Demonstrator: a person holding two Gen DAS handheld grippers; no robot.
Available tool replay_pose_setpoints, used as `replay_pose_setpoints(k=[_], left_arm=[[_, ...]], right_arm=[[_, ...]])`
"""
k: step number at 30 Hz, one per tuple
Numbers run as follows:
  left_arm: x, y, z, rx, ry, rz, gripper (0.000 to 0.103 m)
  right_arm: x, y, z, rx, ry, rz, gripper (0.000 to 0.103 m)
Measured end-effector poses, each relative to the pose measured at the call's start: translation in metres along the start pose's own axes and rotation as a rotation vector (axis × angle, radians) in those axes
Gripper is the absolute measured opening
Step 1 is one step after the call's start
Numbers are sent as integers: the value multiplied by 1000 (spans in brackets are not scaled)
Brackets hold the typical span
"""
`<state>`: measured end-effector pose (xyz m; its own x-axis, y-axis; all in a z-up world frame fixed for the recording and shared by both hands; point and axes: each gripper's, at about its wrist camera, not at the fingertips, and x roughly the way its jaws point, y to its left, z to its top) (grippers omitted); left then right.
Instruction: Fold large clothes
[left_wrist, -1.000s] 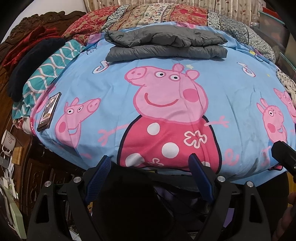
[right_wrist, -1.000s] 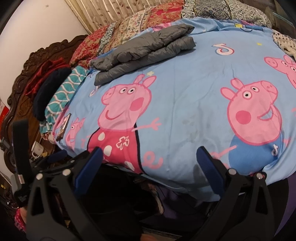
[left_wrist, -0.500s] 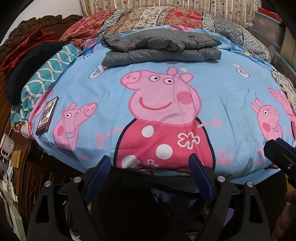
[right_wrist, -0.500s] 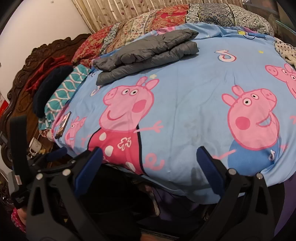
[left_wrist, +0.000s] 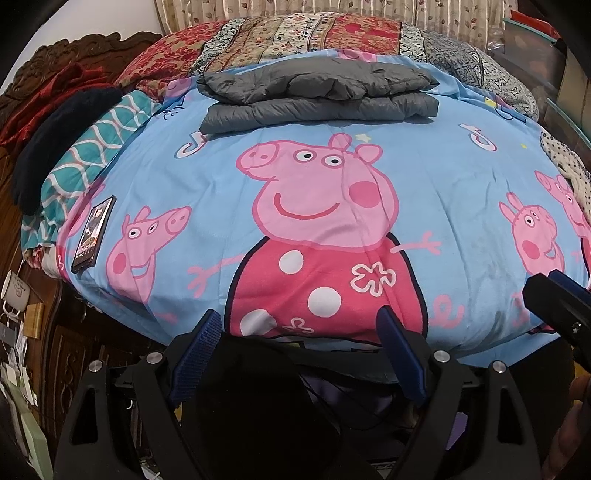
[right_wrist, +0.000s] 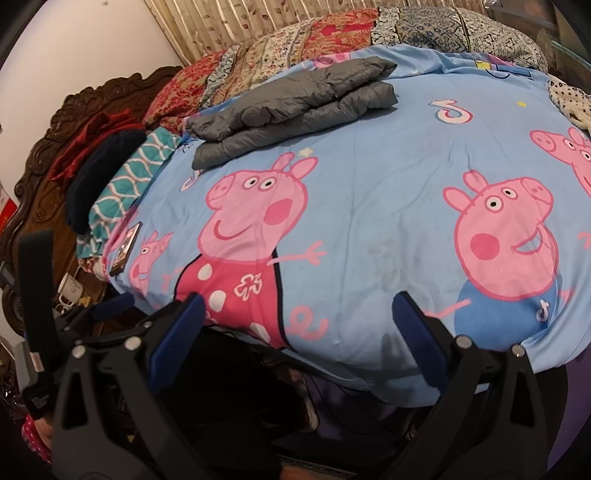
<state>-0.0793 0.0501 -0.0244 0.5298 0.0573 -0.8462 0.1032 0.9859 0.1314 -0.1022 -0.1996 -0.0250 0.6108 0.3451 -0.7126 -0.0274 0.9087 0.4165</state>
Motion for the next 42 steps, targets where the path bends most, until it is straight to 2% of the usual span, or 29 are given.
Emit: replay_pose_setpoints(k=[42], left_arm=[[0, 1, -1, -1, 0, -1, 102]], right_arm=[[-2, 3, 1, -3, 0, -3, 96]])
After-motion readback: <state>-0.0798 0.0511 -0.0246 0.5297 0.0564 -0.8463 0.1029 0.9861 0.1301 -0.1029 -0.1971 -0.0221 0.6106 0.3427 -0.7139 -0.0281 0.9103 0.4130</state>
